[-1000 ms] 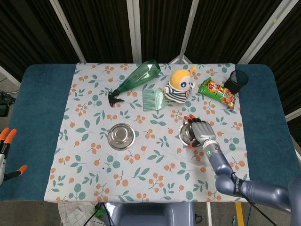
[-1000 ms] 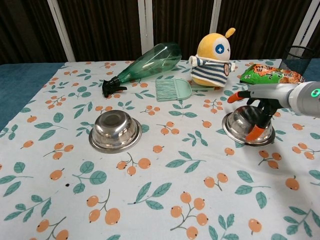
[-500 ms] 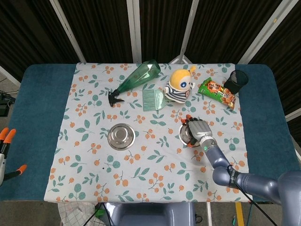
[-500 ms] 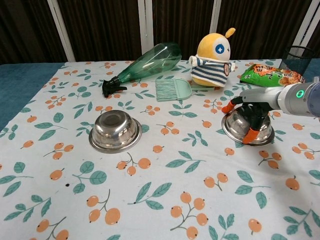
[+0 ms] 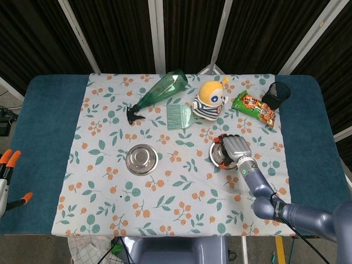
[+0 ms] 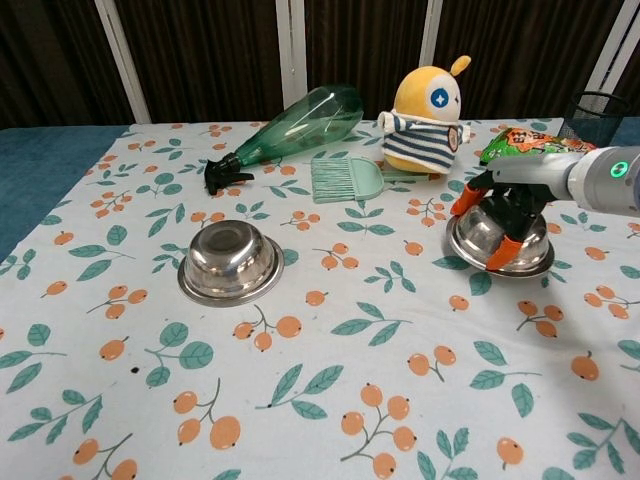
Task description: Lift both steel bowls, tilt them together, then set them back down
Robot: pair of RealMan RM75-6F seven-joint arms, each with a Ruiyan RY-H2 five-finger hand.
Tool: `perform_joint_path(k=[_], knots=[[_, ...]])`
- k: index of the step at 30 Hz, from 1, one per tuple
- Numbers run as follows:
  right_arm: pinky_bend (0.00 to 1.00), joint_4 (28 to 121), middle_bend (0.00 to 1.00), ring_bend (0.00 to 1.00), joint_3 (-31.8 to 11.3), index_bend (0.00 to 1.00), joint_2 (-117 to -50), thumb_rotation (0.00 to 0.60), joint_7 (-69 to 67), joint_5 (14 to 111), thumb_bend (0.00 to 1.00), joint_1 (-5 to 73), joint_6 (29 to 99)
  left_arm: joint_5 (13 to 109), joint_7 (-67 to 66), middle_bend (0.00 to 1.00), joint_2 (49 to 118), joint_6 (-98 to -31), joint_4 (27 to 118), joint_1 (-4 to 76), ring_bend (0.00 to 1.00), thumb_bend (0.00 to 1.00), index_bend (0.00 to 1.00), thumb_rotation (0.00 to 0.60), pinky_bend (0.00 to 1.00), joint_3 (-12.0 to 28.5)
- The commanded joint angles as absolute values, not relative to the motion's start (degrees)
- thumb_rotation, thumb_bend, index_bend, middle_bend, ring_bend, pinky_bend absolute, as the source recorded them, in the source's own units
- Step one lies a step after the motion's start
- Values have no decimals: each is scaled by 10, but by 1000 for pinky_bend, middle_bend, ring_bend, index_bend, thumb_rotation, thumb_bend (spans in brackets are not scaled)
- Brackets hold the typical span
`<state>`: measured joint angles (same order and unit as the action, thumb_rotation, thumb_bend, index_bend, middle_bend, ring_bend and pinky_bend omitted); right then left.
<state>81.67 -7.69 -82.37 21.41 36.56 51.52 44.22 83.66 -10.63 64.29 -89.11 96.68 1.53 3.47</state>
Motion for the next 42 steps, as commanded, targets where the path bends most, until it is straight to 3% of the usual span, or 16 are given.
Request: perform_joint_path(k=[1, 14, 20, 24, 33, 42], knots=[[478, 844, 322, 451, -83, 398, -799, 600, 200, 388, 43, 502, 456, 837, -105, 0, 642, -890, 968, 16, 0, 129, 68, 600, 14, 34], [515, 945, 328, 459, -91, 414, -718, 600, 152, 469, 47, 453, 511, 851, -96, 0, 642, -894, 962, 18, 0, 129, 77, 600, 14, 32], [515, 981, 328, 459, -113, 418, -692, 600, 41, 556, 46, 401, 558, 899, -71, 0, 659, -914, 930, 26, 0, 128, 80, 600, 14, 30], [516, 973, 328, 459, -119, 421, -681, 600, -30, 605, 47, 380, 560, 896, -67, 0, 659, -891, 932, 40, 0, 118, 80, 600, 14, 33], [517, 982, 328, 459, -123, 421, -636, 600, -20, 614, 47, 374, 552, 782, -119, 0, 641, -686, 994, 158, 0, 82, 80, 600, 14, 81], [515, 957, 328, 459, -124, 420, -621, 600, -29, 598, 47, 360, 542, 661, -157, 0, 701, -539, 979, 284, 0, 36, 80, 600, 25, 134]])
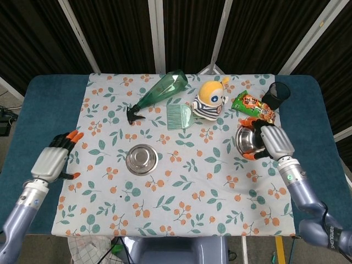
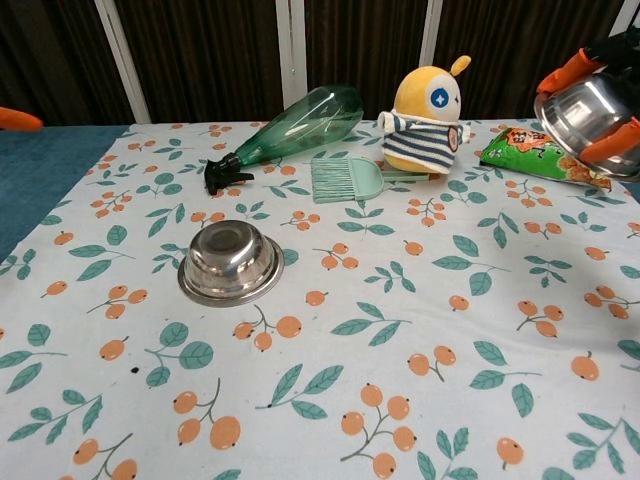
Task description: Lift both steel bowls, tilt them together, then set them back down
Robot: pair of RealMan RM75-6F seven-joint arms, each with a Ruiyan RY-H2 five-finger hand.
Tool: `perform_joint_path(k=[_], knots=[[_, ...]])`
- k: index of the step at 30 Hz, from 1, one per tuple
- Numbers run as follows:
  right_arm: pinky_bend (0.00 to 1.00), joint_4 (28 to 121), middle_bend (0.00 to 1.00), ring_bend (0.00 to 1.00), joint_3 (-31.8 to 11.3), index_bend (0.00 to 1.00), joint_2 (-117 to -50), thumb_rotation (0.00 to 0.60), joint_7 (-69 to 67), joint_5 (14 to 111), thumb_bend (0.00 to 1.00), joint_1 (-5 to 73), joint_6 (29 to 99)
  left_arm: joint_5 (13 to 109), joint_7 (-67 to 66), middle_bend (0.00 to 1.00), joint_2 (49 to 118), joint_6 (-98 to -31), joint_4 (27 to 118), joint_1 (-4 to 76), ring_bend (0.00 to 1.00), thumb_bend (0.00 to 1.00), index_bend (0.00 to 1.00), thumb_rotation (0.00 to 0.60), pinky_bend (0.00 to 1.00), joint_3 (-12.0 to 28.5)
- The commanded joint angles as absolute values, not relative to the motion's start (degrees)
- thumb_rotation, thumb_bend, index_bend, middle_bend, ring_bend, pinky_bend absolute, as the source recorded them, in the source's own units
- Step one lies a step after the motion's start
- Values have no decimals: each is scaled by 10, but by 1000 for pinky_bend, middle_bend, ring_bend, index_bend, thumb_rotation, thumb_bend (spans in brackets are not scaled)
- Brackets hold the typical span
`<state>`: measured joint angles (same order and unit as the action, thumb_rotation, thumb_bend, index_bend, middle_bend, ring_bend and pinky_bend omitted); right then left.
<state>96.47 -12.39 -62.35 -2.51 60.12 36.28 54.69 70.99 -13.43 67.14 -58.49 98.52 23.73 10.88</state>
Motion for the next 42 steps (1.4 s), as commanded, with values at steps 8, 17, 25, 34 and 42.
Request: perform_joint_path(k=[8, 17, 25, 34, 42], knots=[[515, 925, 327, 459, -124, 420, -611, 600, -40, 586, 47, 356, 518, 506, -239, 0, 746, -462, 985, 389, 0, 26, 79, 600, 32, 148], [515, 914, 327, 459, -127, 420, -604, 600, -58, 594, 47, 349, 508, 366, -330, 0, 799, -475, 983, 486, 0, 20, 78, 600, 33, 118], [516, 913, 327, 459, -130, 420, -600, 600, -71, 607, 46, 342, 509, 376, -310, 0, 860, -481, 920, 513, 0, 22, 85, 600, 37, 106], [514, 901, 327, 459, -129, 420, -601, 600, -75, 606, 47, 340, 500, 387, -284, 1, 886, -475, 871, 520, 0, 30, 114, 600, 67, 98], [515, 894, 327, 459, -130, 421, -607, 600, -67, 600, 46, 340, 498, 409, -245, 36, 901, -438, 835, 527, 0, 42, 142, 600, 106, 93]])
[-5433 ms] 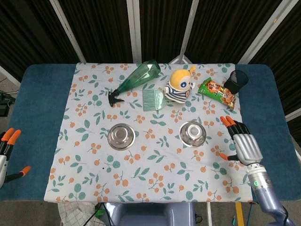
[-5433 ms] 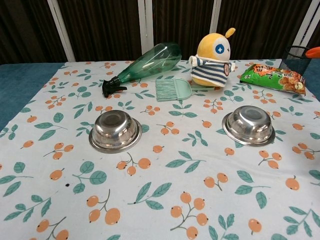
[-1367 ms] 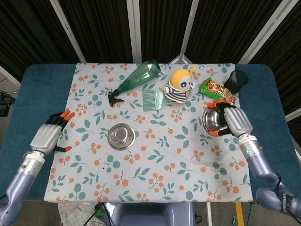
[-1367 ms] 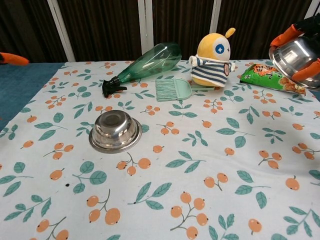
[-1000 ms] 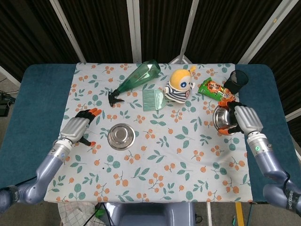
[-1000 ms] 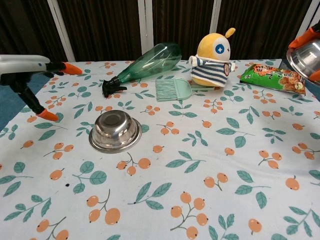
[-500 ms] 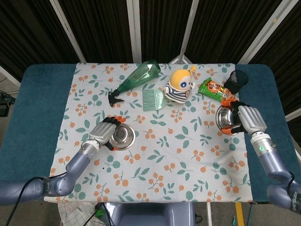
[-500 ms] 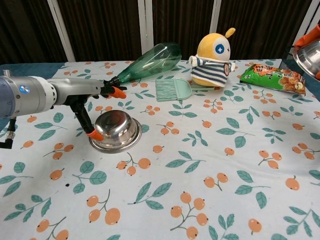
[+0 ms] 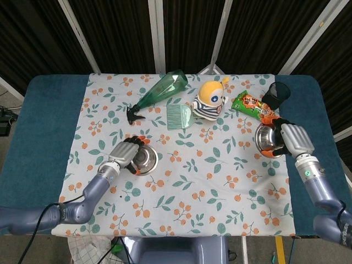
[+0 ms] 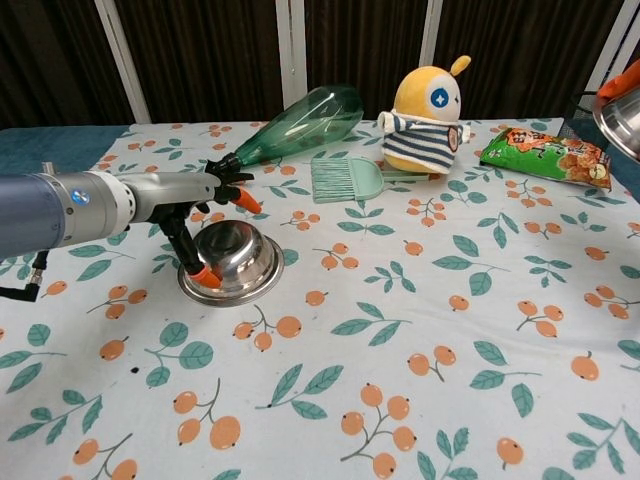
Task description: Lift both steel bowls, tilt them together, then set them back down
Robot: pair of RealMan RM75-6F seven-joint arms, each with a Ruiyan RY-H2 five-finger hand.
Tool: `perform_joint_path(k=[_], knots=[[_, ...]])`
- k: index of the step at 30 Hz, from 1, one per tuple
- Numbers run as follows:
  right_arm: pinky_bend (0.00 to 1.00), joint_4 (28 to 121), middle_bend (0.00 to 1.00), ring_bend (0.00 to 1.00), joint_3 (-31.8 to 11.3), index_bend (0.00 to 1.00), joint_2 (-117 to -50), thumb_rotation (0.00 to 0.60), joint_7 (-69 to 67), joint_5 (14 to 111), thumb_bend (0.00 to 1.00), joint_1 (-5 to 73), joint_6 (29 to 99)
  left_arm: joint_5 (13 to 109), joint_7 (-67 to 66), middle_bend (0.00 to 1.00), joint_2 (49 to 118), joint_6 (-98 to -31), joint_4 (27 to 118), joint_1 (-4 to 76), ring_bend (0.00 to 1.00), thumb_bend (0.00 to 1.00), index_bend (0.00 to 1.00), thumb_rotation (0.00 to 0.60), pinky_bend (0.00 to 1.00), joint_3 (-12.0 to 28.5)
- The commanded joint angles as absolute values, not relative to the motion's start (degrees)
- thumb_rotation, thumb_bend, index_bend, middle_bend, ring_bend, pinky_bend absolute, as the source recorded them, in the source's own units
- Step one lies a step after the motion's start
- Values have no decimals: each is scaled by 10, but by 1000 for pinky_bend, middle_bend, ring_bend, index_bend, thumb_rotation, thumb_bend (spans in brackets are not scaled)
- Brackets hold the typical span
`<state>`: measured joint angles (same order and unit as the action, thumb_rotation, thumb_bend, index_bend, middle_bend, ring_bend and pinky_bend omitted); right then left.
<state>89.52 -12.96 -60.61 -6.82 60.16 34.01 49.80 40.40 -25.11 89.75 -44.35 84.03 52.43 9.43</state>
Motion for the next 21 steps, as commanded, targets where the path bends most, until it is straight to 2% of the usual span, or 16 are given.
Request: perform_joint_path(k=[1, 9, 14, 21], knots=[[515, 893, 327, 459, -130, 421, -607, 600, -67, 600, 47, 340, 497, 411, -242, 38, 902, -436, 834, 528, 0, 43, 145, 600, 106, 93], [516, 889, 327, 459, -132, 420, -609, 600, -71, 599, 47, 337, 497, 430, -226, 132, 907, -431, 827, 531, 65, 66, 221, 600, 208, 86], [514, 884, 327, 459, -133, 421, -609, 600, -78, 601, 46, 335, 494, 410, -234, 173, 905, -434, 826, 535, 94, 68, 283, 600, 238, 79], [514, 877, 327, 459, -133, 421, -610, 600, -84, 603, 46, 333, 490, 389, -239, 205, 901, -431, 827, 543, 123, 68, 285, 600, 260, 72]])
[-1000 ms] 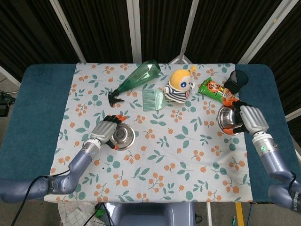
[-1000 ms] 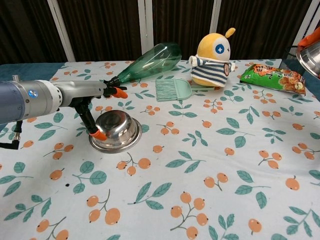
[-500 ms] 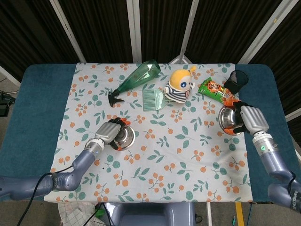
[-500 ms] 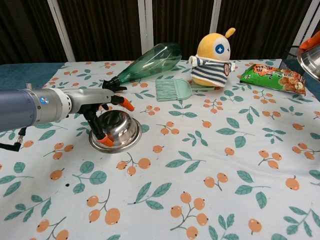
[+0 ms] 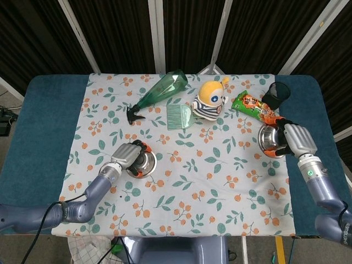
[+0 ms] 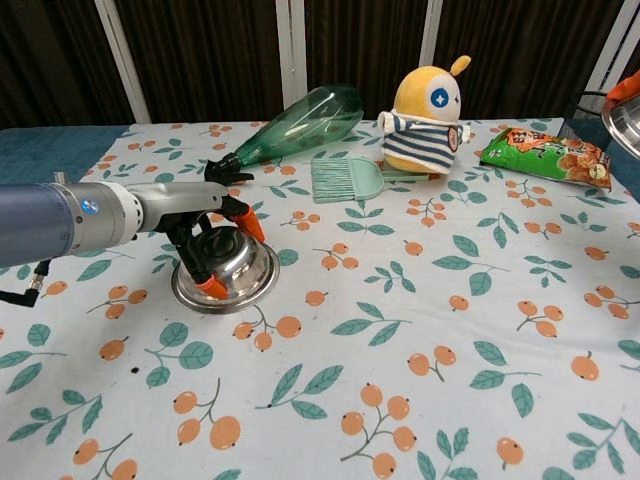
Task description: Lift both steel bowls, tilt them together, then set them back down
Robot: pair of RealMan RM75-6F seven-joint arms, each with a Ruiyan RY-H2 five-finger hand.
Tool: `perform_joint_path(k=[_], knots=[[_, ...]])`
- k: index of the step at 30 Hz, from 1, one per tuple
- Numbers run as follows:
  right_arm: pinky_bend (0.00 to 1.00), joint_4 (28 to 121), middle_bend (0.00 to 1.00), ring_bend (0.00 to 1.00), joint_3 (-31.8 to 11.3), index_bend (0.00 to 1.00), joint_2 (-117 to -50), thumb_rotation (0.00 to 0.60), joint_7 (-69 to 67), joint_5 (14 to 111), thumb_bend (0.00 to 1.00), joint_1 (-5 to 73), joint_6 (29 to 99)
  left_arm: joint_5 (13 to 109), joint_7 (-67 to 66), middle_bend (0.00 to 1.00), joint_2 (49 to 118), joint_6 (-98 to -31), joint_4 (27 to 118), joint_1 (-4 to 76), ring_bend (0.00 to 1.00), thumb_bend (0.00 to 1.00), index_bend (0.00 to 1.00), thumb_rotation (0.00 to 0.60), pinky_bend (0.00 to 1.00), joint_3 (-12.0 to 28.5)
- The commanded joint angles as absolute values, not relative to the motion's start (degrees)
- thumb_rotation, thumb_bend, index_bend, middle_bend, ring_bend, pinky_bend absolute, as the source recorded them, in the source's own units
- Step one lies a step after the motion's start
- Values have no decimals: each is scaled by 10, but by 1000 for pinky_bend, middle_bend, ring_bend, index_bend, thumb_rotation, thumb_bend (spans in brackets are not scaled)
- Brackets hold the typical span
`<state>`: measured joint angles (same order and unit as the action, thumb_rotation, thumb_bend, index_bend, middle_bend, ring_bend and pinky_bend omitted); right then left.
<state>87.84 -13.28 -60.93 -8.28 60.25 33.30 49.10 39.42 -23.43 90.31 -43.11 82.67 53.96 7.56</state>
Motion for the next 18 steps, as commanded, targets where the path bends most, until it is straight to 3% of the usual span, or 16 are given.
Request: perform_joint_path(k=[1, 7, 12, 18], knots=[[515, 877, 327, 459, -133, 421, -610, 600, -84, 603, 47, 333, 490, 388, -242, 238, 902, -434, 827, 545, 154, 74, 307, 600, 287, 72], [514, 879, 327, 459, -136, 420, -609, 600, -87, 606, 47, 331, 493, 391, -250, 373, 900, -462, 834, 544, 263, 100, 465, 600, 387, 72], [514, 879, 327, 459, -139, 421, -610, 600, -89, 606, 46, 331, 495, 408, -224, 393, 880, -473, 855, 534, 276, 100, 485, 600, 398, 83], [514, 878, 327, 459, -146, 420, -620, 600, -92, 619, 47, 330, 515, 536, -56, 405, 861, -525, 889, 472, 276, 100, 484, 600, 399, 131]])
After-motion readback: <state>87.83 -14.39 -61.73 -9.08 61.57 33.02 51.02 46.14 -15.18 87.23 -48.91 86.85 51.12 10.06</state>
